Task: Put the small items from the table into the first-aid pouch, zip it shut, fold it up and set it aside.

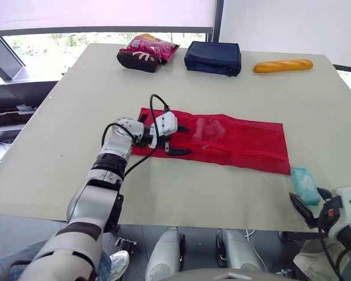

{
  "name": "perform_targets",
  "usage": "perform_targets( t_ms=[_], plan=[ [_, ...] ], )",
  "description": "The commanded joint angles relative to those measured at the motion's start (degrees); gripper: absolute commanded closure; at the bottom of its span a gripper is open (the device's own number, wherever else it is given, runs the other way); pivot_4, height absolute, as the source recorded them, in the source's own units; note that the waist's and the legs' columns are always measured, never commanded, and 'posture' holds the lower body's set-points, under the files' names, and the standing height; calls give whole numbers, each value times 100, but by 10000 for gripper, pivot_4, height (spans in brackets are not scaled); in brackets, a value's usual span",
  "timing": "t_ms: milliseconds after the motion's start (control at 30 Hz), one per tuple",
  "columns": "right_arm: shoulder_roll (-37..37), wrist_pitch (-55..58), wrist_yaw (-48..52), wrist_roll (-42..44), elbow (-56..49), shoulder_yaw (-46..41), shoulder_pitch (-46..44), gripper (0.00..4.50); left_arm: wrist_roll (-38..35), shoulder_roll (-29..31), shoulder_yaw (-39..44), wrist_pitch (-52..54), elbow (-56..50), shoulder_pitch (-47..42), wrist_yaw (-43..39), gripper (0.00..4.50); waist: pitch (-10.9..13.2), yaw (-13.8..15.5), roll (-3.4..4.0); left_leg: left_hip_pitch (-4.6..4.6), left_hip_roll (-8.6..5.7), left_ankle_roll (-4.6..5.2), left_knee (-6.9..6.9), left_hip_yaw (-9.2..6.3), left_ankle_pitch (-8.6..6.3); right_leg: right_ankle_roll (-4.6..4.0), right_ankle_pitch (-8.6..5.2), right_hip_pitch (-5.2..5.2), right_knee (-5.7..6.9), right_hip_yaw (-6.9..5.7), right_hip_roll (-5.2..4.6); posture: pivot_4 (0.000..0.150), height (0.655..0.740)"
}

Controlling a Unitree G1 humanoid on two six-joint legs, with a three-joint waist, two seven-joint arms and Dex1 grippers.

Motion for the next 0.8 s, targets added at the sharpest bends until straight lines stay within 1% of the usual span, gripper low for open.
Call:
perform_targets(
  t_ms=[33,167,200,233,400,500,667,733,800],
  plan=[
    [53,-10,-214,-155,-235,25,88,0,-415,109,158,338,-778,76,-336,246,0,0,0,1,0,0,1,1,0,1,0,0,0,0,0,1500,7164],
    [178,-66,-339,-186,-328,-10,187,0,-648,103,77,747,-1513,180,-508,246,-1,2,1,2,0,0,1,0,0,1,0,1,1,0,0,1500,7164],
    [195,-79,-355,-196,-351,-23,211,5465,-643,64,31,809,-1639,176,-480,0,-1,2,1,2,0,0,1,-1,0,1,-1,1,2,0,0,1500,7164],
    [207,-80,-364,-194,-373,-39,230,7878,-637,5,-23,875,-1736,157,-454,0,-1,1,1,2,0,0,1,1,0,1,0,1,1,1,0,1500,7164],
    [248,-119,-442,-214,-400,-95,249,7878,-475,-475,-252,961,-1679,-87,-152,0,-1,15,2,2,-3,0,3,0,0,12,-7,2,1,2,1,1500,7164],
    [264,-115,-501,-225,-456,-142,256,7878,-227,-985,-511,738,-1297,-349,129,0,-1,32,2,2,-5,0,3,-1,0,18,-10,2,1,2,2,1500,7164],
    [321,-171,-519,-178,-641,-263,346,7878,116,-1695,-714,277,-260,-806,588,0,-2,34,3,2,-8,1,4,1,0,20,-11,2,1,8,5,1500,7164],
    [298,-388,-262,-68,-858,-403,566,7878,284,-2007,-809,94,303,-1053,764,0,-2,40,5,2,-8,1,4,1,0,21,-11,2,2,7,6,1500,7164],
    [278,-613,10,69,-1109,-558,809,2797,417,-2237,-847,-9,762,-1261,896,0,-2,68,5,1,-10,1,4,-1,0,23,-12,2,-1,5,6,1500,7164]
  ],
)
